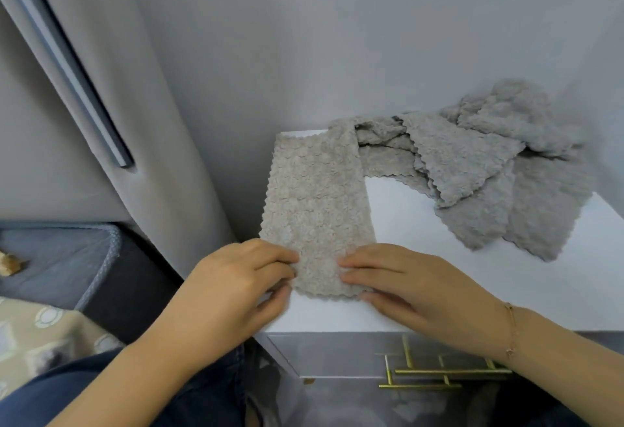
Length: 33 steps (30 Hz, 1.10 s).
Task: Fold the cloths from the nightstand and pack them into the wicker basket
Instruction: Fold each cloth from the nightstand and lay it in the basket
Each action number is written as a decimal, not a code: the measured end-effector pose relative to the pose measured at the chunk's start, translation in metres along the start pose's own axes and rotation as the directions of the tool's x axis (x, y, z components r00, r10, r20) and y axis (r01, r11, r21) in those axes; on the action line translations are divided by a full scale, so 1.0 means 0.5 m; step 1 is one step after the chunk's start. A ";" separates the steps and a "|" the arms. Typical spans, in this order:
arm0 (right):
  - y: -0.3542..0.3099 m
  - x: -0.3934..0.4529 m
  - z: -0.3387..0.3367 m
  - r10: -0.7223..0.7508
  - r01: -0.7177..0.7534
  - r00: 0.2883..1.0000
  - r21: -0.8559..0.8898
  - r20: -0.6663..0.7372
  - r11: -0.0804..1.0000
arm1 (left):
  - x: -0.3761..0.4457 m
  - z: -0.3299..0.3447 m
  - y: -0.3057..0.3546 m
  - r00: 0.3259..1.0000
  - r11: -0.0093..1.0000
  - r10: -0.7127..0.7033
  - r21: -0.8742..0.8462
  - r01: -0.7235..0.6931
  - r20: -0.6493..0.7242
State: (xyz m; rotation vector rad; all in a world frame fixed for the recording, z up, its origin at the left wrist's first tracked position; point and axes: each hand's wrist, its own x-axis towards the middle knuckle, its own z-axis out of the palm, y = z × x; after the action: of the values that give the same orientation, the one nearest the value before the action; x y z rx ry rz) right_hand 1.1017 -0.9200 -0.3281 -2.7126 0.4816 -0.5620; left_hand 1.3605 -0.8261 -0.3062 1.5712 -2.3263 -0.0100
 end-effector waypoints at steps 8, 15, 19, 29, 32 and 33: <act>-0.028 -0.016 -0.029 0.076 -0.059 0.992 0.162 -0.102 0.985 | -0.012 -0.020 0.039 0.997 0.968 -0.014 -0.249 0.032 0.072; -0.034 -0.058 -0.010 0.039 -0.039 0.999 -0.092 -0.004 0.995 | -0.026 -0.015 0.053 0.989 0.927 -0.116 -0.346 0.142 0.093; -0.031 -0.056 0.007 0.056 -0.062 0.991 -0.045 -0.120 0.997 | -0.023 -0.010 0.055 0.985 0.915 -0.155 -0.365 0.172 0.076; -0.040 -0.020 -0.021 0.543 -0.431 0.835 0.510 -0.086 0.744 | -0.013 0.012 0.029 0.980 0.907 -0.190 -0.372 0.197 0.054; -0.034 -0.010 -0.026 0.563 -0.444 0.821 0.517 -0.092 0.732 | -0.007 0.018 0.024 0.956 0.859 -0.293 -0.434 0.272 0.021; -0.030 -0.009 -0.025 0.583 -0.458 0.806 0.520 -0.098 0.721 | -0.006 0.021 0.022 0.950 0.845 -0.314 -0.454 0.284 0.010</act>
State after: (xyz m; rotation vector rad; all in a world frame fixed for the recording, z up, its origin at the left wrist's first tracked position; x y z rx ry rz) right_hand 1.0966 -0.9079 -0.3130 -1.9106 0.9994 -0.7480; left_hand 1.3486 -0.8209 -0.3146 1.6310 -1.8256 -0.5287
